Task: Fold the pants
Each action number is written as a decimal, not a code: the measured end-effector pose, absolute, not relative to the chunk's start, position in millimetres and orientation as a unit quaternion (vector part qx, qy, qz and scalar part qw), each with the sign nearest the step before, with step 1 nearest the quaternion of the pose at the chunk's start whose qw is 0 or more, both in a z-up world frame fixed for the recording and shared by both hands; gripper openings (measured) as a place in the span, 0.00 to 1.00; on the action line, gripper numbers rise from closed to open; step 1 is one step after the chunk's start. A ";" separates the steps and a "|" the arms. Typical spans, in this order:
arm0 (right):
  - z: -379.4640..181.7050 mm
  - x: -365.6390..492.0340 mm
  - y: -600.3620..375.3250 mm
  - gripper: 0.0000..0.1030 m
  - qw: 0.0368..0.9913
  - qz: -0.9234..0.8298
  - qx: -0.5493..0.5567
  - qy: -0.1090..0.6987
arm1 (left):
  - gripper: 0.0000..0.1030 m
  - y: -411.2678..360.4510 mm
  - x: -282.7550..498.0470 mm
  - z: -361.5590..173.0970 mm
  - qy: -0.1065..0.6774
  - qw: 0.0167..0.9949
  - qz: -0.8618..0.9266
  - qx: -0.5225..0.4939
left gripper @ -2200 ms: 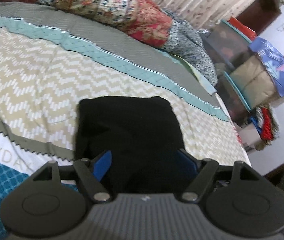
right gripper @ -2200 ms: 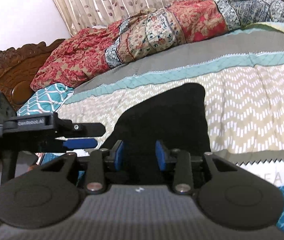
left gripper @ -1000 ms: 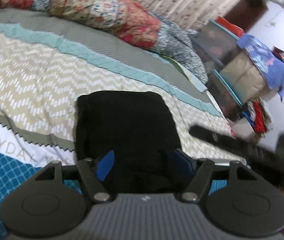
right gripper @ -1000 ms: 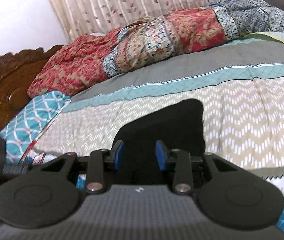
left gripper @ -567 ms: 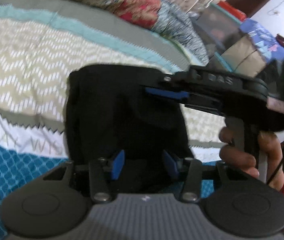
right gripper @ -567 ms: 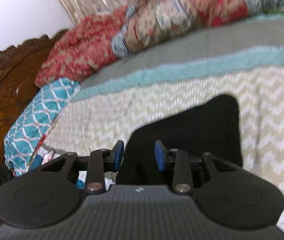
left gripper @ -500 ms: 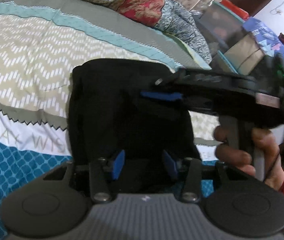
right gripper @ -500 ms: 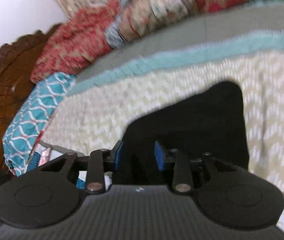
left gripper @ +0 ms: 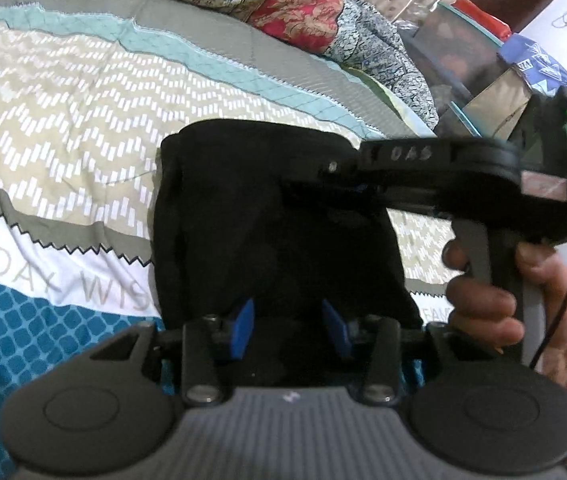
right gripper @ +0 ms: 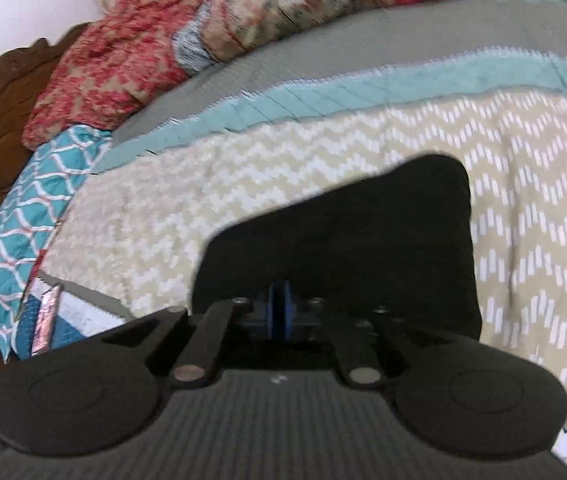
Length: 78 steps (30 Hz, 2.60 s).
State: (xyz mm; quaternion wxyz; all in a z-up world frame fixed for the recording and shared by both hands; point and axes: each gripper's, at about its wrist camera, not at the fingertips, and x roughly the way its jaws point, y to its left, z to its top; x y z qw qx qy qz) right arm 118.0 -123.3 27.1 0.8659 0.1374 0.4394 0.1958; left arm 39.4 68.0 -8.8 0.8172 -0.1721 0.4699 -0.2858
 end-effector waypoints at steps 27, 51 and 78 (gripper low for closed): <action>12.8 122.5 -119.5 0.27 0.846 0.206 0.180 0.458 | 0.39 67.1 44.1 -19.3 0.493 0.810 -0.265 -0.176; 33.7 16.5 -183.8 0.41 0.881 0.155 0.226 0.386 | 0.74 78.1 17.2 22.0 0.493 0.852 -0.141 -0.103; 32.3 -30.5 -149.9 0.52 0.889 0.137 0.205 0.385 | 1.00 59.9 -17.1 45.2 0.454 0.891 -0.017 0.024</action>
